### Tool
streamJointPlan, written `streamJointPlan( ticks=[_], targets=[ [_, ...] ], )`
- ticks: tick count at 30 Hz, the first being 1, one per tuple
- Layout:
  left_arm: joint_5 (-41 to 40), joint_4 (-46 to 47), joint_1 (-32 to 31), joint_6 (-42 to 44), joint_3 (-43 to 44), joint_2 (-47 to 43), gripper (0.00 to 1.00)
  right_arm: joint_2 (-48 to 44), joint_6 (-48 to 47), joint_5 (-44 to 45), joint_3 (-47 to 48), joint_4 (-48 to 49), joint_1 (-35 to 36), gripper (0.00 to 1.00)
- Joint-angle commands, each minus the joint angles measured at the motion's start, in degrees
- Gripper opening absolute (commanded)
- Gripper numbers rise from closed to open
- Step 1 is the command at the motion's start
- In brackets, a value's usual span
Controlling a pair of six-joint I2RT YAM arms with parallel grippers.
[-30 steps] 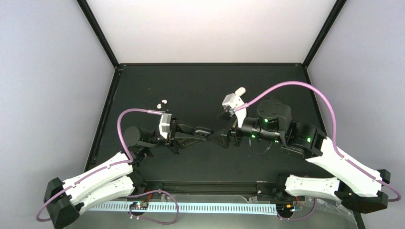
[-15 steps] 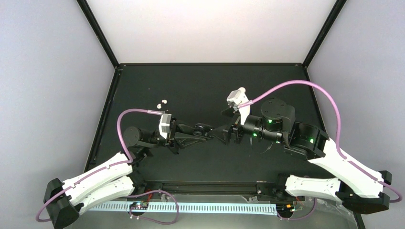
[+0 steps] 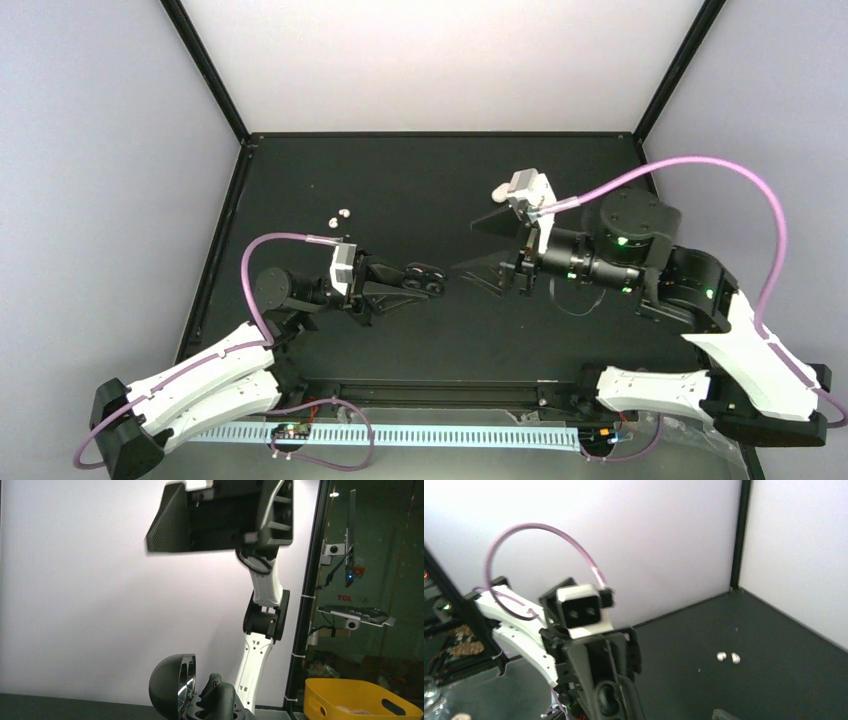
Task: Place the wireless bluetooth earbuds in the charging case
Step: Adjust the earbud with the charging case.
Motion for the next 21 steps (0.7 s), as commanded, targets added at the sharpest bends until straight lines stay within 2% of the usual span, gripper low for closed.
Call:
streamJointPlan(
  ticks=[1,4,7,10,21],
  targets=[
    [1.3,-0.9,-0.1,1.7,0.0,-0.6,0.01,4.2,-3.8,-9.9,7.5,-8.6,0.0,0.69],
    [1.7,-1.0,-0.1,1.7,-0.1,-0.4,0.02,6.4,-5.1,-14.3,8.8,-10.7,0.1,0.49],
    [2.8,-1.4,-0.1,1.9,0.1,0.0,0.02,8.4,-6.0,-15.8,9.1,-12.1,0.1,0.38],
    [3.8,-2.5,-0.1,2.4,0.5,0.3,0.02,10.2,-6.7,-15.7,9.2,-13.6,0.2,0.34],
    [3.4,-2.5,-0.1,3.0,0.1,0.7,0.01,12.9,-6.4,-14.2,8.3,-12.7,1.0,0.3]
  ],
)
